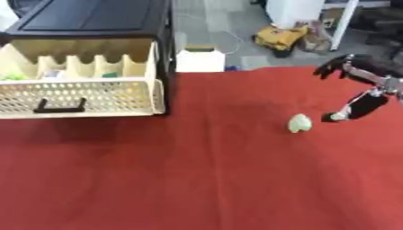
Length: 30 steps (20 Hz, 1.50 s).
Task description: Pick up objects from table and place into drawer.
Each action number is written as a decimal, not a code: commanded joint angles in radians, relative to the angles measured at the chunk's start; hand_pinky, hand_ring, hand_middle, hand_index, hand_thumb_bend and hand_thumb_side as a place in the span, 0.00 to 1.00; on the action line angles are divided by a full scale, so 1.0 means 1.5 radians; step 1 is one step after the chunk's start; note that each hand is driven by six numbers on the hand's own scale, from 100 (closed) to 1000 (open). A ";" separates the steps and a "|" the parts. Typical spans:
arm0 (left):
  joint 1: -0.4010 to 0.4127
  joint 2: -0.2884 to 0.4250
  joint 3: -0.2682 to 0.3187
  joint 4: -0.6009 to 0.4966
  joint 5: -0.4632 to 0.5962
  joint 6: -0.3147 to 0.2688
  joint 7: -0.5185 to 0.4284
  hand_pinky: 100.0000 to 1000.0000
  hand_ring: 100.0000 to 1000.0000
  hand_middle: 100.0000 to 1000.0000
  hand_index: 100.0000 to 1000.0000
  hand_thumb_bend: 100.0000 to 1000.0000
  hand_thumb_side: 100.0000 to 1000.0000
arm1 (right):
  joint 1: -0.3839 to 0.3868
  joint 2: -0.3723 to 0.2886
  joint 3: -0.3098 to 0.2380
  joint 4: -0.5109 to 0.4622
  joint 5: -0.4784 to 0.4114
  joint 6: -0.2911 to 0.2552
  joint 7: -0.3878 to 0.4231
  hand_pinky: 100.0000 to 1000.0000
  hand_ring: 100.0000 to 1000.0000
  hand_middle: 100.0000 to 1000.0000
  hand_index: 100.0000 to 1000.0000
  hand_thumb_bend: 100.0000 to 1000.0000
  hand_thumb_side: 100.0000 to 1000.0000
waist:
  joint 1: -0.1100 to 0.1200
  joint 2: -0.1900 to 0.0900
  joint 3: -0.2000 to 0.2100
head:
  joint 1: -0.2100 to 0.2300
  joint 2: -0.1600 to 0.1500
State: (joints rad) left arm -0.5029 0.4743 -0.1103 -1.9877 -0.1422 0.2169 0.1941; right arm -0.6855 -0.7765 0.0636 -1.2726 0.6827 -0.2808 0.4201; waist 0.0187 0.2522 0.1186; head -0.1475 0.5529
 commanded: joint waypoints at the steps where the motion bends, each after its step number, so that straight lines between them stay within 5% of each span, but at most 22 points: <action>1: -0.007 0.006 0.009 -0.008 0.000 -0.001 0.003 0.00 0.00 0.00 0.66 0.07 1.00 | -0.008 -0.007 0.005 0.003 0.015 0.007 -0.007 0.64 0.79 0.64 0.82 0.60 0.13 | 0.000 -0.011 0.001 | -0.004 -0.003; 30: -0.001 -0.009 0.009 -0.008 -0.001 0.004 0.001 0.00 0.00 0.00 0.64 0.04 1.00 | -0.011 0.029 0.040 0.068 0.085 0.018 -0.082 0.59 0.77 0.55 0.74 0.51 0.01 | 0.002 -0.001 0.012 | -0.018 -0.010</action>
State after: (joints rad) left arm -0.4960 0.4531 -0.1076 -1.9877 -0.1419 0.2206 0.1953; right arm -0.6856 -0.7146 0.1297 -1.1659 0.8009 -0.2513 0.3017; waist 0.0219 0.2657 0.1359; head -0.1707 0.5509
